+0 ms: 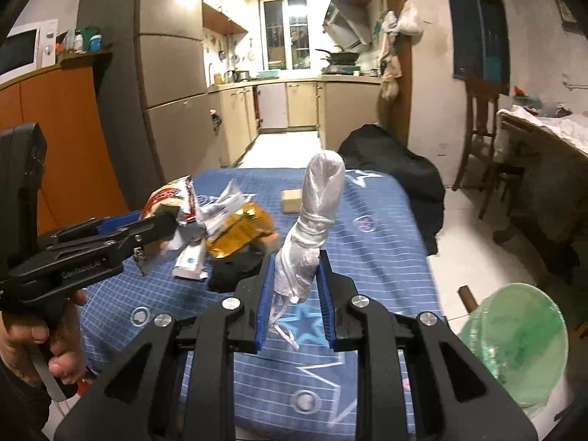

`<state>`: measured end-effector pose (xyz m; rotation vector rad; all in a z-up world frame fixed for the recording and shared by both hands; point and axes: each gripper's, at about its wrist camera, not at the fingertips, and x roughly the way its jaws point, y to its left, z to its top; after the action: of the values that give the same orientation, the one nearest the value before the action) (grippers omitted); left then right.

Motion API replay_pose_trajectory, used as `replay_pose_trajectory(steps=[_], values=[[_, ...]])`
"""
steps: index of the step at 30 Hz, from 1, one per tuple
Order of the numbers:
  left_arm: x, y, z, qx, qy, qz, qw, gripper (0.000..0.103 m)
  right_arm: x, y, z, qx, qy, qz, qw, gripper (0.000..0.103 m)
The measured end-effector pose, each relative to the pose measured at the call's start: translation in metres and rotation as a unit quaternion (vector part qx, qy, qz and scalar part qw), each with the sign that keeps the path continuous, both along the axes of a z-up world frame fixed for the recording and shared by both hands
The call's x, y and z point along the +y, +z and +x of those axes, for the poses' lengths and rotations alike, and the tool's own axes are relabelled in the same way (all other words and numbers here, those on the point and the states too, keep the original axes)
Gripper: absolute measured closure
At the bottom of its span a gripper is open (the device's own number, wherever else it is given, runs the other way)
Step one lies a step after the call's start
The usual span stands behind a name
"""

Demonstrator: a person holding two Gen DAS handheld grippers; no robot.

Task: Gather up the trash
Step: 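Carry the snack bag and white glove with both tools over the green bin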

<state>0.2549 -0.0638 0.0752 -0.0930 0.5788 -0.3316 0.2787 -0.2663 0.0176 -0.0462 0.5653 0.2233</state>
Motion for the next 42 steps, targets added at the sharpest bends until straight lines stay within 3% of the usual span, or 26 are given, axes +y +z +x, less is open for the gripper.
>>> replay_pose_trajectory(steps=[12,22,33,42], values=[[-0.125,0.019,0.021,-0.004,-0.068,-0.002,0.9977,0.056,-0.087,0.024,-0.010,-0.014,-0.074,-0.024,0.997,0.081],[-0.213,0.031,0.027,-0.013,-0.111,0.008,0.9937,0.056,-0.154,0.030,-0.014,0.002,-0.128,-0.005,0.992,0.081],[-0.291,0.022,0.024,-0.013,-0.158,0.024,0.9871,0.056,-0.222,0.021,-0.027,0.032,-0.186,0.020,0.982,0.081],[-0.359,0.004,0.037,0.016,-0.209,0.037,0.9771,0.055,-0.272,0.010,-0.026,0.082,-0.213,0.040,0.973,0.081]])
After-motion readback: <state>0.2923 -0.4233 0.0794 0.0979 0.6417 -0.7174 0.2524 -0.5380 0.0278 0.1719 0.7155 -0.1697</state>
